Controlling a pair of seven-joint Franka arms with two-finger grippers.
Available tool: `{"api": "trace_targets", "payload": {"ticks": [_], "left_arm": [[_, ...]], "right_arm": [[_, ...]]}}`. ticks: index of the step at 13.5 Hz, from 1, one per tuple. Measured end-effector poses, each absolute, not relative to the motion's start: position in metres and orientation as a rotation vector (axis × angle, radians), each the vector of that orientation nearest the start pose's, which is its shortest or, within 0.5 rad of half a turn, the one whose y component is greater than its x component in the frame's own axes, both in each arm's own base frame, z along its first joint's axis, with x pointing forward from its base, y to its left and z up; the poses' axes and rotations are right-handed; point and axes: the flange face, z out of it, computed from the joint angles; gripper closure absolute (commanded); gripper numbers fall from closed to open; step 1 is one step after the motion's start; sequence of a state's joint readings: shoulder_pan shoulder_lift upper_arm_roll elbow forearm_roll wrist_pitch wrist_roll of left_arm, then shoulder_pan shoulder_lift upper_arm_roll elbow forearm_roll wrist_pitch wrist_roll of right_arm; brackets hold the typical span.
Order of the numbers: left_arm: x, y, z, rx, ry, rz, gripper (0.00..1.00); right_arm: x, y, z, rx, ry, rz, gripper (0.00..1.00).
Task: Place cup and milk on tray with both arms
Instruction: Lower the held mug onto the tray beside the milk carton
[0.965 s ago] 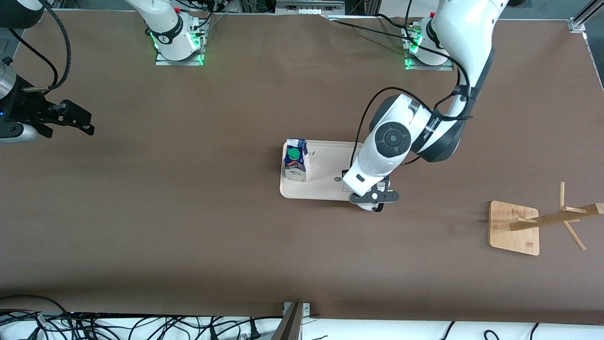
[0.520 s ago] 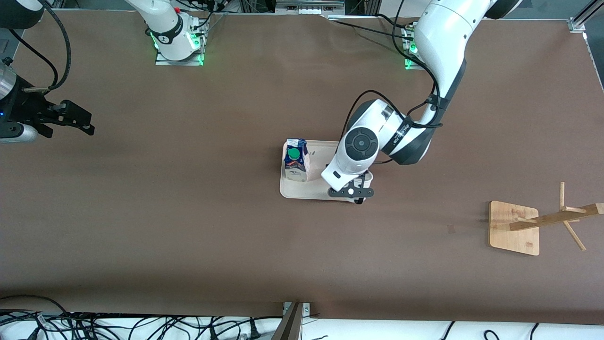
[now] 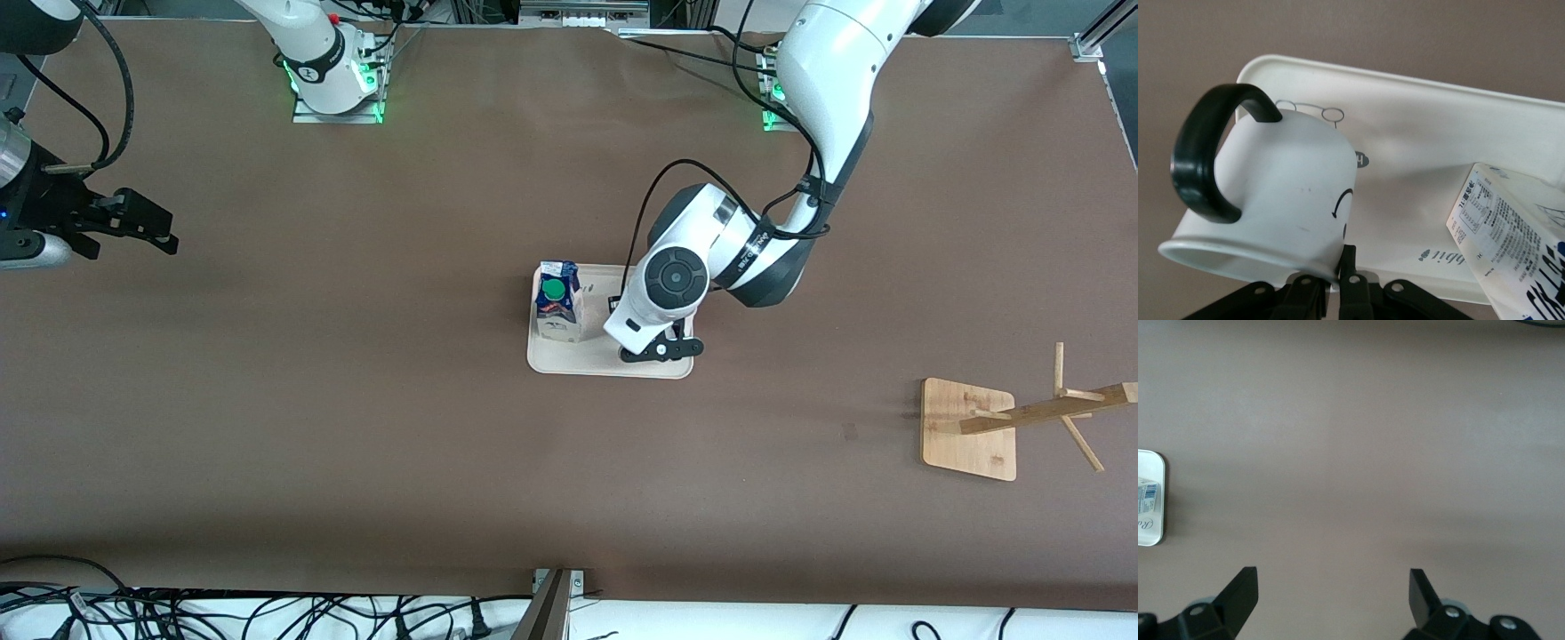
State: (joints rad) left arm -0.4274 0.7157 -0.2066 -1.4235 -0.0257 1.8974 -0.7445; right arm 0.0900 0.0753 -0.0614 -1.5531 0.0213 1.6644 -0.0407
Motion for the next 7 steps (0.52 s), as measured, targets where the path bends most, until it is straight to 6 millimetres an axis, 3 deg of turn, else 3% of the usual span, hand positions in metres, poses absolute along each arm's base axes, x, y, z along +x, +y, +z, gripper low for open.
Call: {"api": "trace_targets", "payload": {"ticks": [4, 7], "left_arm": [[0.562, -0.403, 0.238, -3.066, -0.283, 0.54, 1.0], [0.562, -0.404, 0.239, -3.069, -0.26, 0.548, 1.0]], "right_arm": [[0.586, 0.02, 0.598, -3.123, -0.106, -0.056, 0.0], [0.586, 0.02, 0.598, -3.123, -0.106, -0.056, 0.0]]}}
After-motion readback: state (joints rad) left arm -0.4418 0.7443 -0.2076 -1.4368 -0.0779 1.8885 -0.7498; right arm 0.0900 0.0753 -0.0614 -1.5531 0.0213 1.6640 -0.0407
